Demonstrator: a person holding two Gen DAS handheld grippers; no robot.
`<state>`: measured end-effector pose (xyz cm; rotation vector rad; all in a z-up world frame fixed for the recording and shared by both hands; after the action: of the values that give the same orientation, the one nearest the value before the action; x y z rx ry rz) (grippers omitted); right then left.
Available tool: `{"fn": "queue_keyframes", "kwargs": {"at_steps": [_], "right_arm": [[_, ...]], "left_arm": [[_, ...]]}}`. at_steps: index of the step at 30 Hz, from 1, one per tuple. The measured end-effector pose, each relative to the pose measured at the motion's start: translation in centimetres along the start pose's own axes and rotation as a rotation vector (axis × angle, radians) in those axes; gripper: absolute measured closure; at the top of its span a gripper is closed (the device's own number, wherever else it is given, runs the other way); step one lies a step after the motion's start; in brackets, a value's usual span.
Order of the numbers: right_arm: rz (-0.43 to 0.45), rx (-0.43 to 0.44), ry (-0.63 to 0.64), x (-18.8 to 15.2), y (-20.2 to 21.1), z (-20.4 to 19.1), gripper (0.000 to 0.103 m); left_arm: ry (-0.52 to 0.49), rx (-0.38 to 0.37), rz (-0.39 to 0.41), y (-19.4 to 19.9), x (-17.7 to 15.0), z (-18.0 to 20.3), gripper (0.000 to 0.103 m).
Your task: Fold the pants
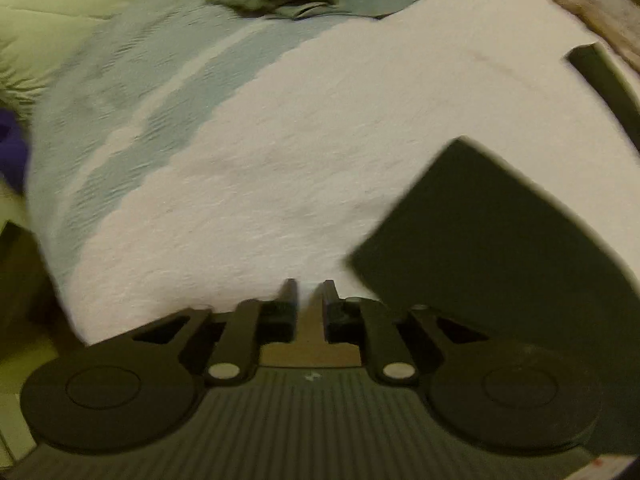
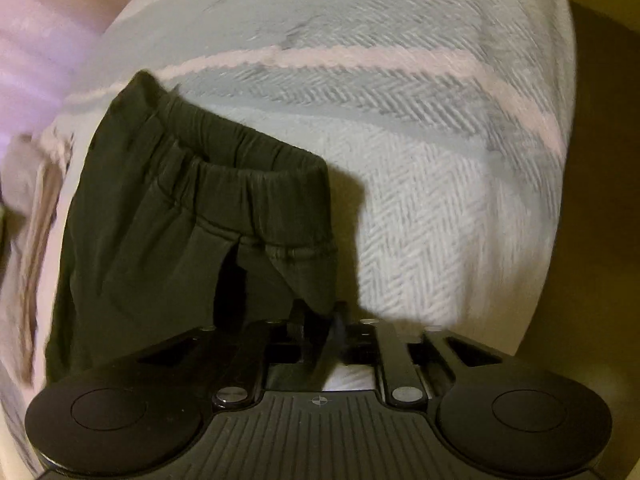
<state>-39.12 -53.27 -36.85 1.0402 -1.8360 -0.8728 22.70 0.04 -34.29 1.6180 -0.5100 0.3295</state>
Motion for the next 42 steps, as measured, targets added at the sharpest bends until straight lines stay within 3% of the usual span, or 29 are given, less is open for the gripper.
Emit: {"fn": "queue_keyframes", "kwargs": {"at_steps": [1, 4, 6, 7, 13, 17, 21, 25, 30, 31, 32, 33, 34, 38, 40, 42], "right_arm": [[-0.007, 0.002, 0.046, 0.2, 0.4, -0.6, 0.056], [0.051, -0.103, 0.196, 0.9, 2.4, -1.8, 0.055], [0.1, -0.167, 0.212, 1.7, 3.5, -1.6, 0.054], [0.132, -0.151, 0.206, 2.4, 4.2, -1.5, 0.054], [0.176, 0.137, 0.224, 7.2, 3.5, -4.5, 0.055], [0.128, 0.305, 0.288, 10.5, -0.3, -7.3, 0.055], [0.06, 0.41, 0.358, 13.4, -5.3, -10.3, 0.055], [0.006, 0.438, 0.39, 16.5, -11.3, -12.2, 0.055], [-0.046, 0.517, 0.29, 19.4, -17.6, -13.2, 0.055], [-0.062, 0.534, 0.278, 19.7, -18.3, -13.4, 0.059], [-0.059, 0.556, 0.293, 19.8, -18.6, -13.7, 0.067], [-0.039, 0.566, 0.315, 19.9, -18.4, -13.9, 0.083], [-0.01, 0.564, 0.34, 20.2, -17.8, -14.0, 0.088], [0.073, 0.601, 0.386, 21.3, -14.8, -13.6, 0.091], [0.065, 0.556, 0.304, 22.6, -14.3, -12.2, 0.09], [0.052, 0.563, 0.203, 23.9, -13.9, -10.6, 0.083]], "left_arm": [[0.036, -0.014, 0.015, 0.3, 0.1, -0.5, 0.09], [0.075, -0.061, 0.056, 1.7, 1.1, -0.2, 0.082], [0.055, -0.097, 0.08, 2.8, 1.6, 0.9, 0.078], [0.048, -0.122, 0.09, 3.3, 1.8, 1.6, 0.077], [-0.015, -0.281, 0.117, 4.3, 2.9, 9.8, 0.07], [-0.025, -0.355, 0.12, 4.4, 3.6, 16.1, 0.07], [-0.097, -0.405, 0.131, 6.2, 3.4, 23.1, 0.069], [-0.138, -0.45, 0.148, 8.8, 1.8, 28.3, 0.063], [-0.17, -0.444, 0.124, 10.1, -0.5, 32.6, 0.063], [-0.182, -0.433, 0.122, 10.1, -0.8, 33.3, 0.063], [-0.194, -0.422, 0.124, 10.3, -1.0, 34.0, 0.063], [-0.206, -0.41, 0.126, 10.4, -1.2, 34.6, 0.063], [-0.214, -0.405, 0.128, 10.7, -1.2, 35.2, 0.063], [-0.253, -0.384, 0.148, 11.5, -1.3, 36.4, 0.063], [-0.254, -0.375, 0.146, 11.5, -1.3, 36.9, 0.063], [-0.245, -0.371, 0.136, 11.5, -1.3, 37.3, 0.063]]}}
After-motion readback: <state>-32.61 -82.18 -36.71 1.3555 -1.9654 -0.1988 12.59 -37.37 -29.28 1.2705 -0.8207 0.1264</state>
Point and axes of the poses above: each gripper's, at about its wrist camera, not at the fingertips, and y roughly against the way its jaws point, z to its right, x to its top, the point moved 1 cm from there along -y, roughly the way its jaws point, and after that the axes turned 8 degrees about z, right-handed, at the moved point
